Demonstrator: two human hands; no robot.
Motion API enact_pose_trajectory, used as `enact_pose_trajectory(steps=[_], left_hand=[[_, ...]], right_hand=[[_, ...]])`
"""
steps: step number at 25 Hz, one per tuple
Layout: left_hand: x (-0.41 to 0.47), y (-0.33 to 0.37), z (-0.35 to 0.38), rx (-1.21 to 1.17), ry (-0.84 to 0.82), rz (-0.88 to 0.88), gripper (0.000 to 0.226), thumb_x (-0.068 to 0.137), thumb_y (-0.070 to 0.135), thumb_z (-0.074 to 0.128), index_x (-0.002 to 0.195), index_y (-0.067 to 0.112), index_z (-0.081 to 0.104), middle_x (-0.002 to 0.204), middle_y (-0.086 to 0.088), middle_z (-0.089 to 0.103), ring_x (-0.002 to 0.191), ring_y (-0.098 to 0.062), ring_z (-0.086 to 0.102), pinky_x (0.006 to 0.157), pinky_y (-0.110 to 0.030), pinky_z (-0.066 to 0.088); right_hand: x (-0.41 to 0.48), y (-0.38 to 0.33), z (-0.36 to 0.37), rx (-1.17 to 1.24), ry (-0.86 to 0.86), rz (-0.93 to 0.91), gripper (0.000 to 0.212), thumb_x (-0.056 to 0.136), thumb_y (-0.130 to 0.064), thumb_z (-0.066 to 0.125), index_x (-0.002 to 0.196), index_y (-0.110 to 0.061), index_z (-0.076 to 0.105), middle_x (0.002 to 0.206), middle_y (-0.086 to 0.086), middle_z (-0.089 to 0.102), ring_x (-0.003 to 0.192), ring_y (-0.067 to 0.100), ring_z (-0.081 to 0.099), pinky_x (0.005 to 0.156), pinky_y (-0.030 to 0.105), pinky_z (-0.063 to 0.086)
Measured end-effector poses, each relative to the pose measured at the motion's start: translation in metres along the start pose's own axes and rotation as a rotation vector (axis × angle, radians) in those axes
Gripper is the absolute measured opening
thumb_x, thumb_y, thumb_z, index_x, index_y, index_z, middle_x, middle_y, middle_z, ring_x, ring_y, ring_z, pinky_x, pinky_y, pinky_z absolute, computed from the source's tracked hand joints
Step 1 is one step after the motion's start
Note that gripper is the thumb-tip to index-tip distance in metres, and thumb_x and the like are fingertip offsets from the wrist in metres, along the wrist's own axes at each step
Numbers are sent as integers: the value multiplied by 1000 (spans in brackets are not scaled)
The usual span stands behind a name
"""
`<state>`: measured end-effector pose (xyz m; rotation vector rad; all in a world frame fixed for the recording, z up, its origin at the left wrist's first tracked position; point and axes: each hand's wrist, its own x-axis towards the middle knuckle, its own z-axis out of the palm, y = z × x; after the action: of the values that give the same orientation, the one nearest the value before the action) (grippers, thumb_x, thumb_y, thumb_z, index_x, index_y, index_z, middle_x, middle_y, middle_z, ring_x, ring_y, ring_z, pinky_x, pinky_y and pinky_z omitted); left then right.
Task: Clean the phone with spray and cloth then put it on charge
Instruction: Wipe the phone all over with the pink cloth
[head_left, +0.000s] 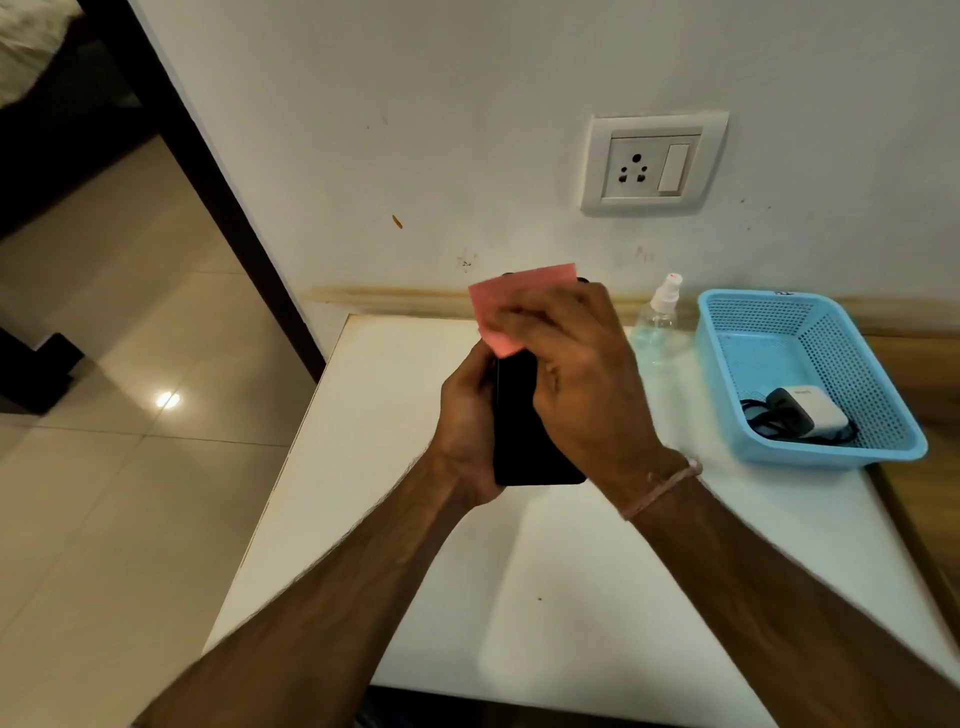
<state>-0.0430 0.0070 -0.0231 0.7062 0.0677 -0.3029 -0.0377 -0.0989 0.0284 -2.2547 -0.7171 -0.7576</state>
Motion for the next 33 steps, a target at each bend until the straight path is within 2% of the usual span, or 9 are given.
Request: enact_pose_trajectory(steps=[4, 7, 11, 13, 16, 20, 24, 29, 33], left_hand=[[-2, 1, 7, 34, 21, -25, 52, 98, 55, 52, 125, 14, 70, 118, -11, 72, 110, -29, 68, 91, -39, 55], [2, 0, 3, -81, 24, 8, 38, 99, 40, 50, 112, 16, 77, 106, -3, 75, 104, -23, 68, 84, -29, 56], [-1, 1, 3, 112, 82, -26, 49, 97, 57, 51, 116, 19, 75, 111, -6, 75, 101, -26, 72, 83, -36, 58], [1, 0, 0, 153, 129, -16, 46, 98, 53, 49, 115, 19, 74, 106, -3, 76, 96, -21, 73, 79, -33, 58], [4, -2, -5, 204, 139, 47, 30, 98, 39, 40, 106, 27, 66, 88, 15, 76, 82, -3, 73, 68, -21, 58], [-1, 1, 7, 102, 77, -27, 49, 94, 56, 54, 118, 18, 74, 113, -7, 74, 101, -26, 71, 84, -36, 58], [4, -2, 6, -41, 69, -10, 46, 99, 43, 54, 123, 8, 71, 116, -11, 71, 109, -28, 68, 87, -34, 55], [1, 3, 7, 89, 100, -28, 52, 94, 57, 57, 123, 16, 71, 117, -9, 72, 106, -29, 69, 88, -39, 56], [5, 0, -3, 90, 131, 28, 30, 106, 26, 41, 123, 15, 63, 96, 13, 76, 91, -5, 72, 75, -20, 56]], right_hand=[[7, 16, -9, -3, 90, 145, 26, 93, -12, 62, 119, -11, 68, 122, 7, 64, 116, 29, 52, 100, 41, 47], [-4, -6, 7, 3, 6, 7, 28, 95, -10, 52, 116, -10, 70, 124, 4, 64, 118, 25, 52, 102, 33, 46], [9, 28, -14, -7, 124, 117, 27, 92, -10, 62, 118, -12, 69, 120, 6, 64, 113, 28, 52, 98, 39, 47], [5, 18, -6, 26, 154, 133, 25, 91, -6, 60, 113, -10, 71, 116, 8, 65, 111, 27, 53, 98, 35, 46], [-6, -6, 10, 81, 44, -40, 30, 89, -4, 48, 108, -4, 72, 114, 10, 66, 111, 23, 54, 98, 31, 44], [5, 28, -12, -5, 117, 109, 29, 91, -8, 60, 119, -11, 68, 120, 8, 64, 114, 29, 52, 101, 39, 46], [-6, -2, 5, 11, 30, 75, 28, 94, -10, 56, 118, -10, 69, 122, 7, 63, 119, 22, 49, 105, 22, 39], [7, 29, -18, -21, 113, 113, 29, 94, -12, 58, 121, -9, 67, 121, 9, 64, 114, 32, 52, 103, 33, 43], [-7, -11, 11, 22, 45, 62, 30, 94, -8, 51, 118, -6, 69, 122, 8, 64, 117, 28, 53, 100, 29, 45]])
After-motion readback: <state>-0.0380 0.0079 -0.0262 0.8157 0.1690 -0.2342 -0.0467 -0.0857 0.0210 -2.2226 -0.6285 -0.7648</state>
